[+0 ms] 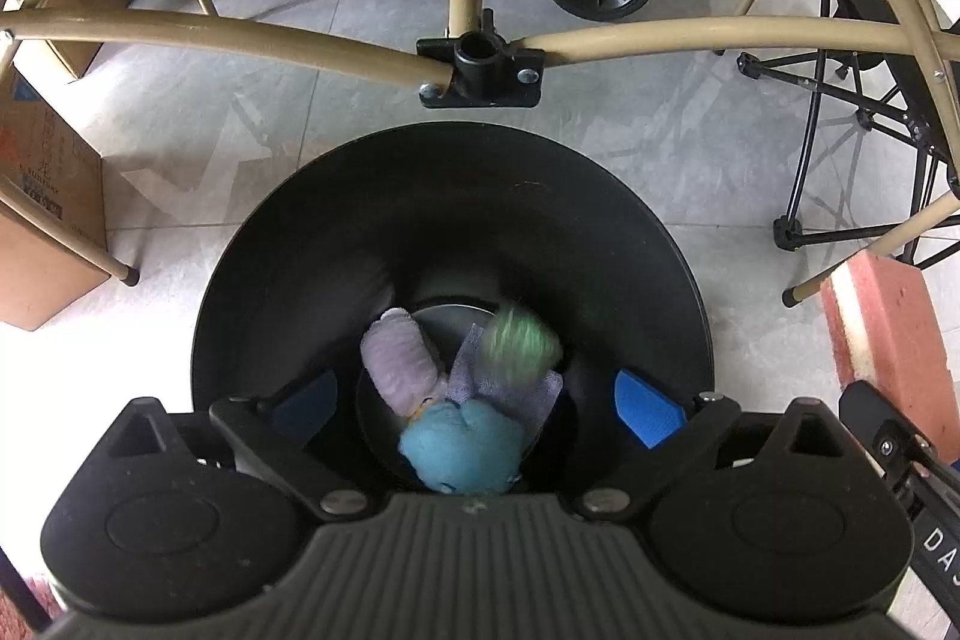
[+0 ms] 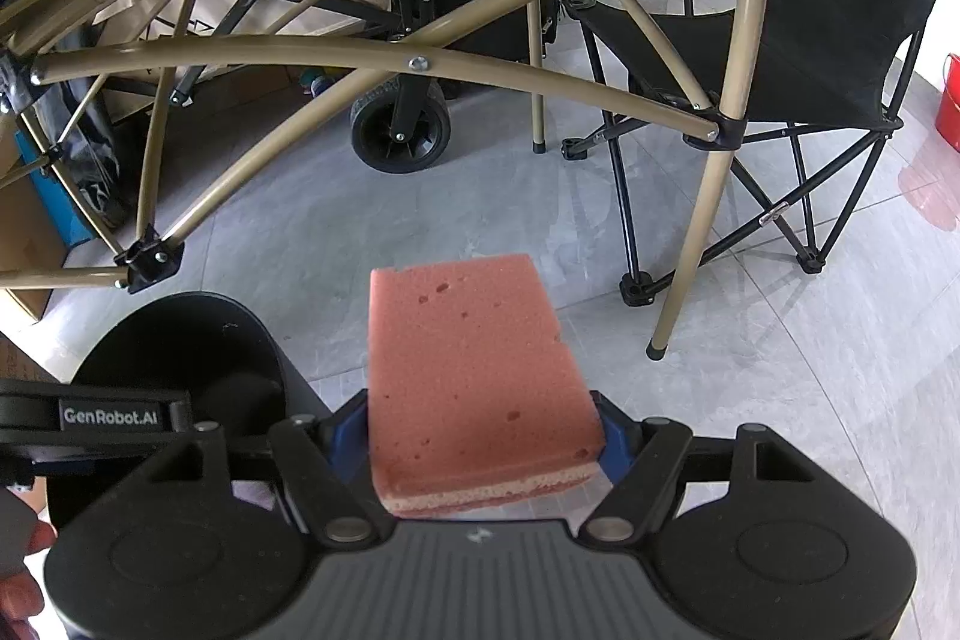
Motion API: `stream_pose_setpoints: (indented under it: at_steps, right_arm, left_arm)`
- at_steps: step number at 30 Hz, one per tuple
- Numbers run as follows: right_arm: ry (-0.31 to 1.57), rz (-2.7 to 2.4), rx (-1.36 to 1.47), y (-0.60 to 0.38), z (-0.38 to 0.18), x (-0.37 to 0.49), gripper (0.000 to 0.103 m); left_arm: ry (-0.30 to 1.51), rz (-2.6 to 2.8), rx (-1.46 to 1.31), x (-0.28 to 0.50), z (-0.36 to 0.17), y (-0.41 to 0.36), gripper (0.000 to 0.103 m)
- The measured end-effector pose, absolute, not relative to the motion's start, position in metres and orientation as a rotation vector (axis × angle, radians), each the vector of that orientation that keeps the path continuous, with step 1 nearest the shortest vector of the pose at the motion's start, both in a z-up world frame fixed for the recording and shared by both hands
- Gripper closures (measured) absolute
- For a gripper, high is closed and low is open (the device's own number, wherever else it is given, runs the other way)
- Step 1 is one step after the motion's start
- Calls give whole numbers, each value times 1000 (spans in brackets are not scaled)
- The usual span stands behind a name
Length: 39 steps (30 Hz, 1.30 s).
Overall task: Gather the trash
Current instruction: 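Move the right tool over the bin and release the pink sponge inside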
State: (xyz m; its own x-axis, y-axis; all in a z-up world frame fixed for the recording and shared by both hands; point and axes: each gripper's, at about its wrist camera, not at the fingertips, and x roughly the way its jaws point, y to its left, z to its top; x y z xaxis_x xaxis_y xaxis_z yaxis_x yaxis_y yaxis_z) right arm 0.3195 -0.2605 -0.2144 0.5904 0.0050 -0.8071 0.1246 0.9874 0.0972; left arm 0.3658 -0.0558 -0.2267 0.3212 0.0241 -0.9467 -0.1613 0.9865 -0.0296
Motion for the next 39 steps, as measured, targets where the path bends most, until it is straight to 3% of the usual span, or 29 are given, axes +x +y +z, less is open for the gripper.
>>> stream_pose_setpoints:
  at_steps: [16, 39]
  right_arm:
    - [899, -10, 144, -241, -195, 310, 31]
    - [920, 169, 15, -139, -185, 310, 31]
  left_arm:
    - [1206, 109, -122, 349, -206, -35, 2]
    - [1157, 238, -214, 302, -183, 73, 2]
